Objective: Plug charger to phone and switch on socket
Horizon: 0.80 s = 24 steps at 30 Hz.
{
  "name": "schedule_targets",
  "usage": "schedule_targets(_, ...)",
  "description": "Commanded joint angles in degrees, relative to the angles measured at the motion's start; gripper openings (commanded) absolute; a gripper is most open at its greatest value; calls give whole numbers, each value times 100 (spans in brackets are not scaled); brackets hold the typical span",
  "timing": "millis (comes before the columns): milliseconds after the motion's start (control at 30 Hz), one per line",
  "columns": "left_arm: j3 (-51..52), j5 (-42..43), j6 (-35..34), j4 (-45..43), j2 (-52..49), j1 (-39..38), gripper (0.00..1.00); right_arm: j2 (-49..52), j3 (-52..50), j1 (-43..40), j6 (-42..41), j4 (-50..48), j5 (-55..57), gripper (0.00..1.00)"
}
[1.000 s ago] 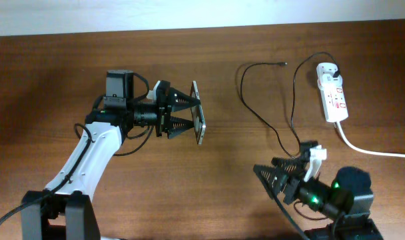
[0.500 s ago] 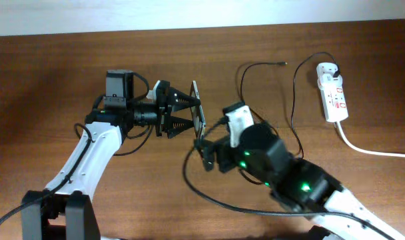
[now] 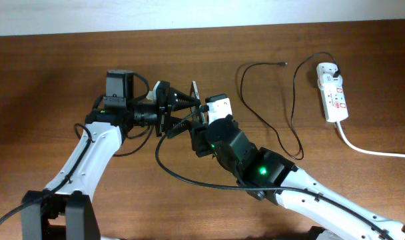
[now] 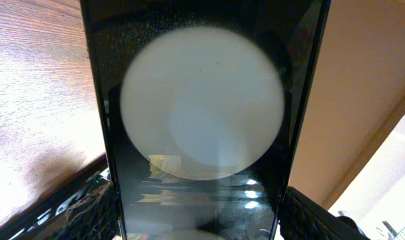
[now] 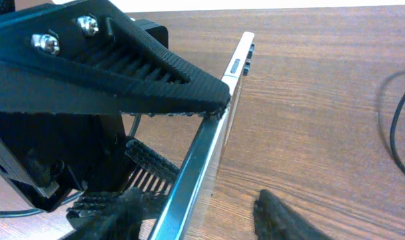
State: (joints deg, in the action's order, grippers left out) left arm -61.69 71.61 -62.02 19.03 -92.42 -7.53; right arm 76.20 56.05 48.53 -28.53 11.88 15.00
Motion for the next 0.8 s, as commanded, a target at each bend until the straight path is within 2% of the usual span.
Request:
schedule_targets(0,-44,219,-31,-28,17,35,61,4,79,22,-7,-15,70,43)
schedule_targets(267,-44,190,-28,-31,17,35,63,2,79,22,-7,-13,-7,5)
schedule_targets(367,-44,188,-28,-35,17,35,68,-7,81,22,-7,-9,-22,4)
schedule_targets(400,-44,162,-28,-37,17,37,73,-11,81,20,-4,-11,-17,4)
schedule_targets(433,-44,149,-28,-72,17,70,89,-26,81,20,-4,0,-15,4)
schedule_targets(467,-44,153,-26,-201,17,168,97,-63,81,15,-4,13,-15,4)
schedule_targets(600,-44,295,-26,-1121,20,522,99,-463,81,-72,-85,11,-22,4)
schedule_targets(667,-44,684,13,-2188,33,686,99,-699,81,-264,-518,142,-186,4)
schedule_targets(767,-44,1130,22,-3217,470,986,99,-1207,81,-758,-953,664,-1176,4)
